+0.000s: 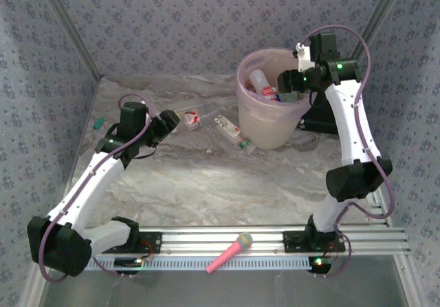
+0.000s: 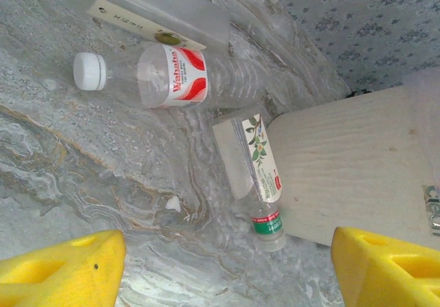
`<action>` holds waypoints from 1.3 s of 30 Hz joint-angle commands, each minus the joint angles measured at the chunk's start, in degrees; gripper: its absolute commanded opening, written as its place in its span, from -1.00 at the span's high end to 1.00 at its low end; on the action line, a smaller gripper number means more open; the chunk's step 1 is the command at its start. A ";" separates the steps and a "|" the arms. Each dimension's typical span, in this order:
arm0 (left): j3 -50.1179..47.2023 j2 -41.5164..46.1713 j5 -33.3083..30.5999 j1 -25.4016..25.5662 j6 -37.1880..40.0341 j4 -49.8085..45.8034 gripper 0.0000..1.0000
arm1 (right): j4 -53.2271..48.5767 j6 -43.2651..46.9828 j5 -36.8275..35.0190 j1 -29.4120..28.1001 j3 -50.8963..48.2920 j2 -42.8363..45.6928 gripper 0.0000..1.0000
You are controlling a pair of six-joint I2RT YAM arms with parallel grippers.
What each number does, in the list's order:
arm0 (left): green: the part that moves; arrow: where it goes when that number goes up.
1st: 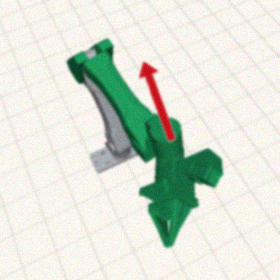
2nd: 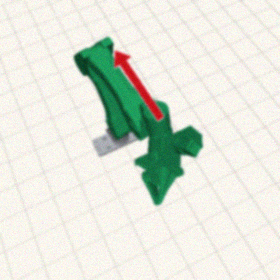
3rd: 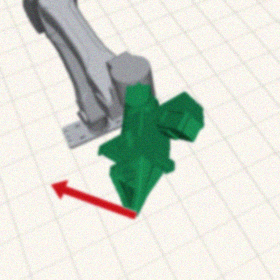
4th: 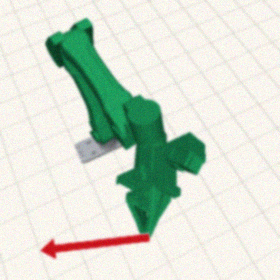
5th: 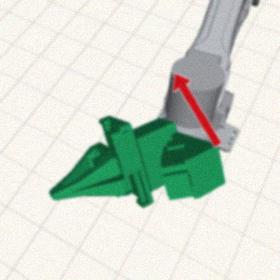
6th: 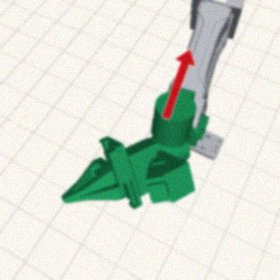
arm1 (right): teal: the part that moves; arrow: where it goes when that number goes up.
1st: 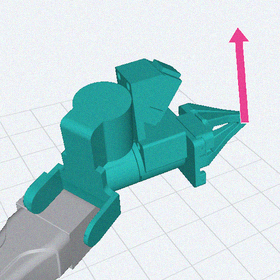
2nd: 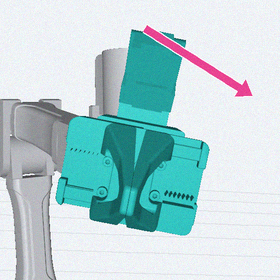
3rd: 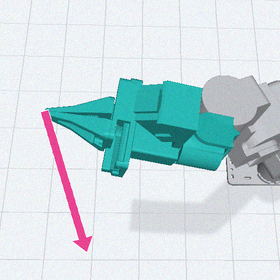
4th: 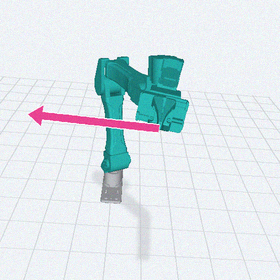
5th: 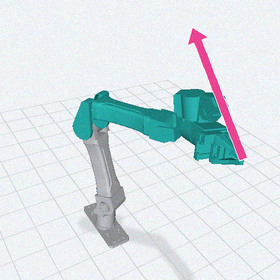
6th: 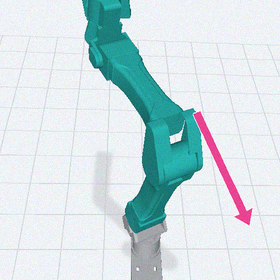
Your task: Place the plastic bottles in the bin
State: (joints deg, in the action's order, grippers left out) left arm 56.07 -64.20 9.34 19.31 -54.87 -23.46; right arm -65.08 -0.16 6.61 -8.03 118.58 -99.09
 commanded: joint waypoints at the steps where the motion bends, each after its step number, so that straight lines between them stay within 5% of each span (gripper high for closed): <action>1: 0.48 -0.39 -1.20 0.55 1.83 -1.03 -0.56 | -3.35 0.35 -2.45 -0.84 3.68 -2.56 -0.38; 8: 0.88 -0.65 -1.90 1.11 3.37 -2.02 -0.55 | -2.55 0.27 -2.91 -1.11 3.05 -6.82 -0.01; 20: 1.13 -9.27 0.68 8.95 -1.40 5.71 -0.54 | -0.48 -0.87 -2.59 -1.10 0.53 -7.93 0.06; 27: 4.47 -17.42 -4.58 15.76 -9.09 10.72 -0.65 | 0.32 -0.97 -2.65 -1.07 5.24 -2.36 -0.20; 32: 6.40 -24.36 -9.81 18.08 -21.79 12.31 -0.64 | 1.11 -1.75 -6.25 -1.57 4.08 3.15 -0.36; 39: 16.94 -37.85 -7.84 18.74 -25.46 10.95 -0.64 | 1.62 -2.21 -8.15 -2.00 -0.80 9.27 -0.41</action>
State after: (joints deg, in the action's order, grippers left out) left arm 68.90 -98.91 1.69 37.54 -76.42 -12.99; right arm -63.51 -1.13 0.36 -9.80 119.85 -91.24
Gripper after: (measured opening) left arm 0.819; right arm 0.703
